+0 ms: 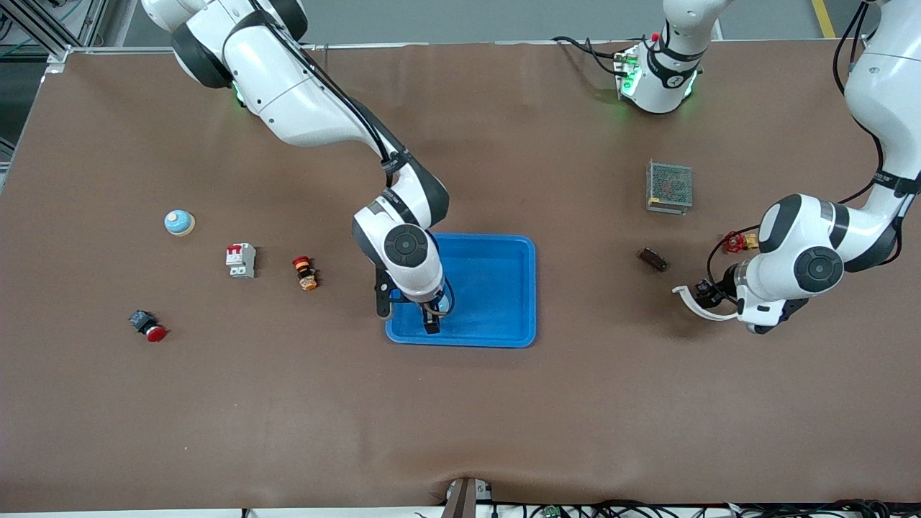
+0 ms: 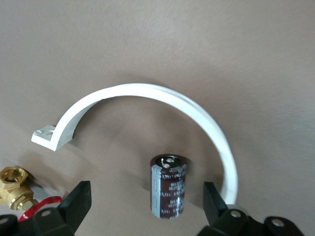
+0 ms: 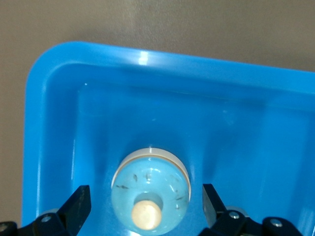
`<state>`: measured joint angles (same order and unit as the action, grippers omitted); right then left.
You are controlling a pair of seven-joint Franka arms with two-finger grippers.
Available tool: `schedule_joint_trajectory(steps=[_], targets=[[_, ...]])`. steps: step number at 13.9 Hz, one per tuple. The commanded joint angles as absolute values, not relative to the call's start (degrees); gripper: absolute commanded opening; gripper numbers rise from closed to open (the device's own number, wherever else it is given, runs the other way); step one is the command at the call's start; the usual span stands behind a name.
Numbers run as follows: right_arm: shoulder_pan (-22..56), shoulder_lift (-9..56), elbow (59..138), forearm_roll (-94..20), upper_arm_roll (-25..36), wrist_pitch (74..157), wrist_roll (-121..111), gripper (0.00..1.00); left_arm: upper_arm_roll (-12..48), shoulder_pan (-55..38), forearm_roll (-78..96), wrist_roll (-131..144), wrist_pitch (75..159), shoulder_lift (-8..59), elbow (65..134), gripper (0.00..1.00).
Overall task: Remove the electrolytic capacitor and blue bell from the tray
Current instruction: 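Grasp the second bell in the tray with the right gripper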
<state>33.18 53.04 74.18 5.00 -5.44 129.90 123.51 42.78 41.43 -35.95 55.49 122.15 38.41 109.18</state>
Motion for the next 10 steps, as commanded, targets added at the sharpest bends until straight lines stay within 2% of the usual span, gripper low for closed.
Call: schedule_joint_trajectory(steps=[1,5,6,8,9,10], targets=[[34.01,53.88,73.21,7.82,-4.92,129.55,125.6,1.0,45.78,41.84,-34.11,55.99,118.4,34.99,108.38,1.0],[34.01,53.88,73.74,8.44,-4.92,129.55,125.6,1.0,50.88,41.84,-29.45,55.99,109.97,34.37,103.19,1.0],[33.93,53.88,73.74,8.61,-4.92,129.55,125.16,0.97,51.93,41.75,-29.27,56.07,108.73,34.1,102.31,1.0],[34.01,53.88,73.83,10.1,-4.92,131.56,125.16,0.64,53.96,41.57,-27.78,56.07,106.53,34.19,100.55,1.0],[34.27,53.88,73.83,10.46,-4.92,132.27,125.16,0.36,54.92,41.57,-27.43,55.99,106.0,34.19,100.11,1.0],[34.63,53.96,73.83,10.55,-4.92,132.36,125.16,0.2,56.32,41.57,-27.42,55.9,105.56,34.1,99.5,1.0]])
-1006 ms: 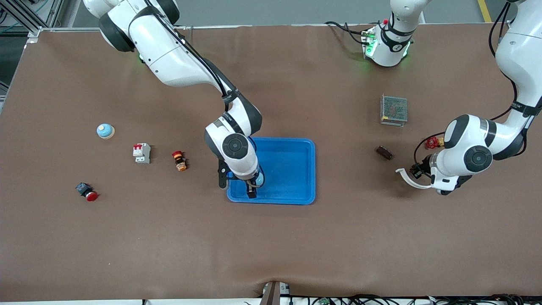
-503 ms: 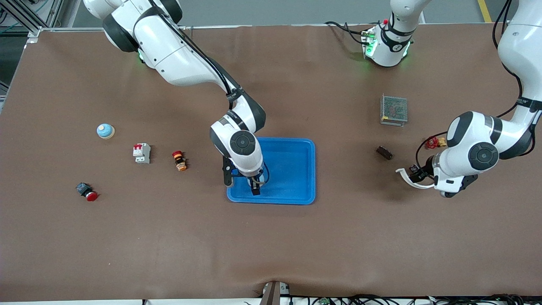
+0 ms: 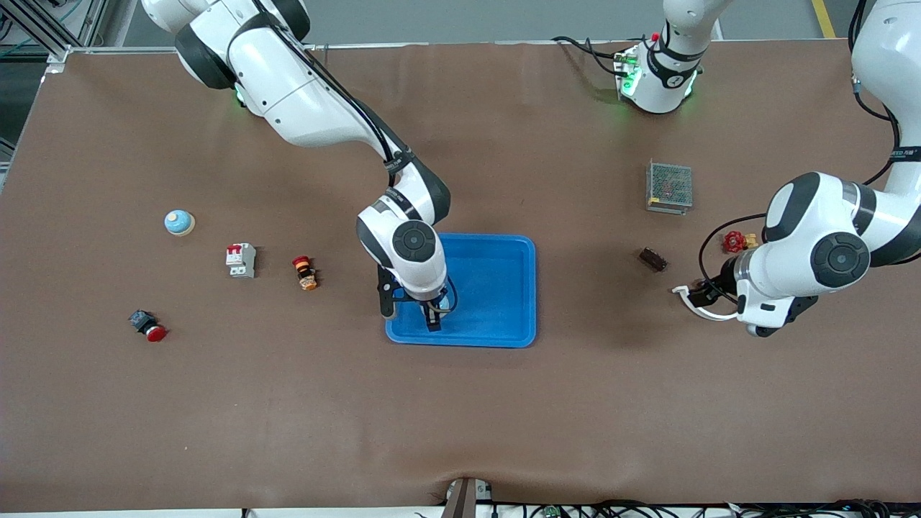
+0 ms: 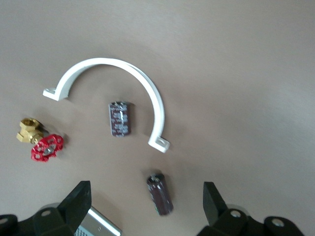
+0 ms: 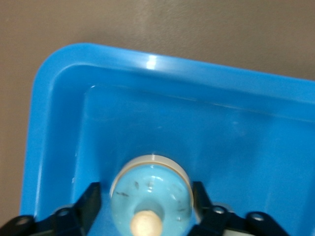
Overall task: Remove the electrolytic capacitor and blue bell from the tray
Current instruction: 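Grasp the second bell in the tray with the right gripper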
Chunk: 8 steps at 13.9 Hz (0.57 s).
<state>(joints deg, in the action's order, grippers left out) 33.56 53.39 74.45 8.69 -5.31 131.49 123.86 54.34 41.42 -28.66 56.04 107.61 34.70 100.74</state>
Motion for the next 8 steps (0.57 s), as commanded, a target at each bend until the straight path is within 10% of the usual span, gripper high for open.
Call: schedule_joint_trajectory(steps=[1,8], targets=[[34.72,53.96,73.83,10.89,-4.92,132.28,124.9,0.0,57.73,41.57,-27.51,55.81,105.03,34.1,98.54,1.0],[37.96,52.83,73.83,12.92,-5.36,131.14,125.42,0.0,60.03,41.13,-27.86,44.66,98.0,34.19,90.7,1.0]])
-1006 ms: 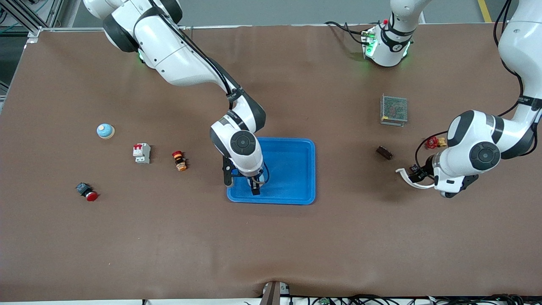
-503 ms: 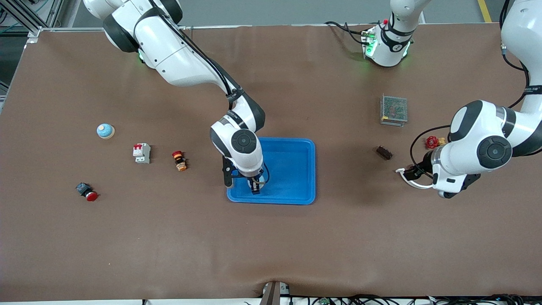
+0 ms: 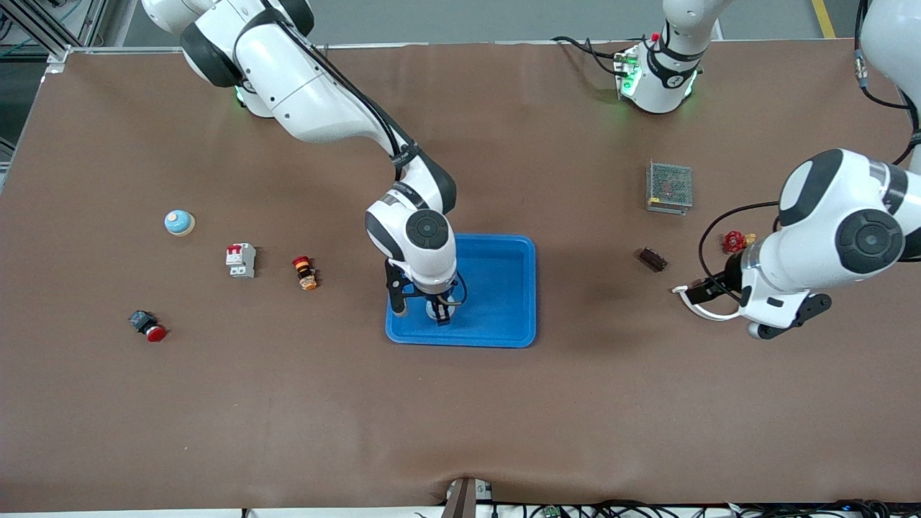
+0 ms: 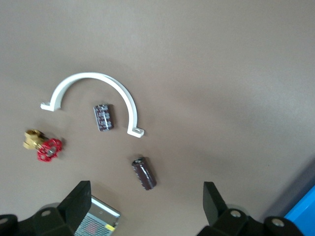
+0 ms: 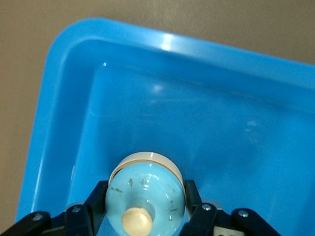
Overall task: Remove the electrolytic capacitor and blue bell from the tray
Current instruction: 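Grasp the second bell in the tray with the right gripper, then carry the bell out of the tray while the left gripper withdraws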
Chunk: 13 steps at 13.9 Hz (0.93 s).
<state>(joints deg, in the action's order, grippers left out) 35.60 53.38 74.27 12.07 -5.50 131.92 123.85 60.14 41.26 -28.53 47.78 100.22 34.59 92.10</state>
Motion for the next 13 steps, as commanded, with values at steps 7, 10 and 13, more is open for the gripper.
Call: schedule_joint_trajectory(steps=[7,10,13], targets=[[34.65,46.42,73.3,12.57,-14.39,118.16,119.92,0.0,61.26,40.87,-28.56,39.22,95.72,33.49,87.02,1.0],[23.24,44.3,73.21,12.92,-23.53,111.28,103.54,0.0,61.35,40.87,-29.53,36.13,94.49,33.22,86.22,1.0],[15.05,42.98,73.21,13.36,-28.3,100.57,85.28,0.0,61.52,40.08,-30.59,34.11,93.43,30.42,86.13,1.0]])
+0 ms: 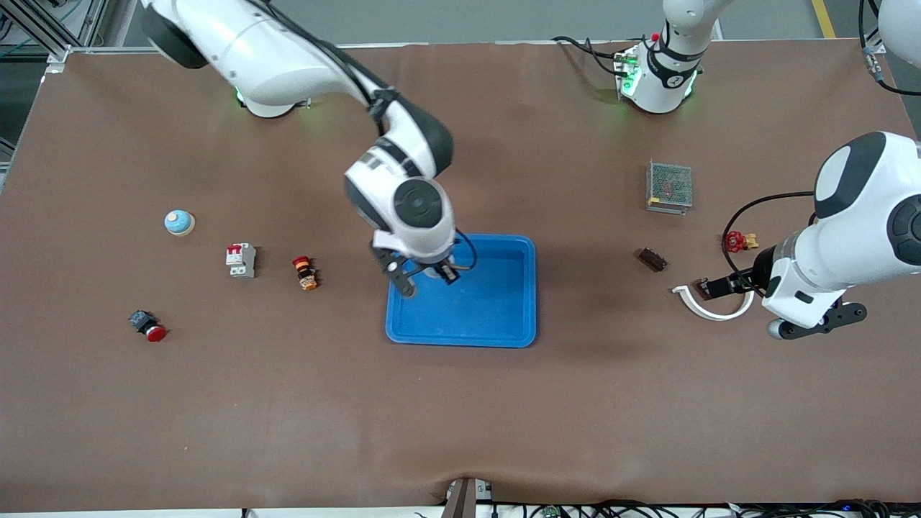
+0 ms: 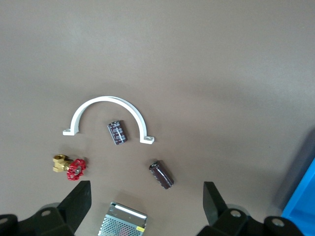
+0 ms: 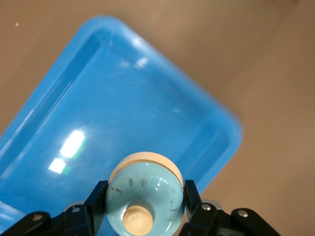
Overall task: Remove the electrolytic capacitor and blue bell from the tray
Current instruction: 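Carry the bell out of the tray while the left gripper withdraws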
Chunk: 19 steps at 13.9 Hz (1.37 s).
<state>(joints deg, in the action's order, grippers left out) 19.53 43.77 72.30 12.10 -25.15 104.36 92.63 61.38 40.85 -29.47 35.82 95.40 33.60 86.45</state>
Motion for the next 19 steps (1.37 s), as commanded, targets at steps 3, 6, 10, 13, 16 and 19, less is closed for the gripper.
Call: schedule_joint_trajectory(steps=[3,6,10,13,16,19], targets=[[10.21,38.24,73.56,13.36,-28.04,97.67,70.27,0.0,61.61,40.17,-30.5,29.98,93.43,28.04,85.35,1.0],[5.64,34.9,73.91,13.53,-27.86,91.69,57.95,0.0,62.4,40.08,-30.59,28.39,93.25,26.63,84.9,1.0],[0.54,27.88,81.45,16.61,-27.86,90.35,46.87,0.0,63.02,39.29,-30.41,24.62,89.13,25.31,81.22,1.0],[-4.55,22.52,87.34,16.52,-27.95,91.49,38.44,0.0,64.68,39.55,-30.06,23.38,85.79,25.14,79.28,1.0],[-9.91,17.6,92.97,16.52,-27.95,94.73,28.6,0.0,65.57,40.08,-28.92,23.29,85.52,23.47,79.19,1.0],[-15.36,13.02,100.0,16.52,-27.95,100.35,19.98,0.0,63.65,40.08,-24.64,23.03,85.25,18.67,79.19,1.0]])
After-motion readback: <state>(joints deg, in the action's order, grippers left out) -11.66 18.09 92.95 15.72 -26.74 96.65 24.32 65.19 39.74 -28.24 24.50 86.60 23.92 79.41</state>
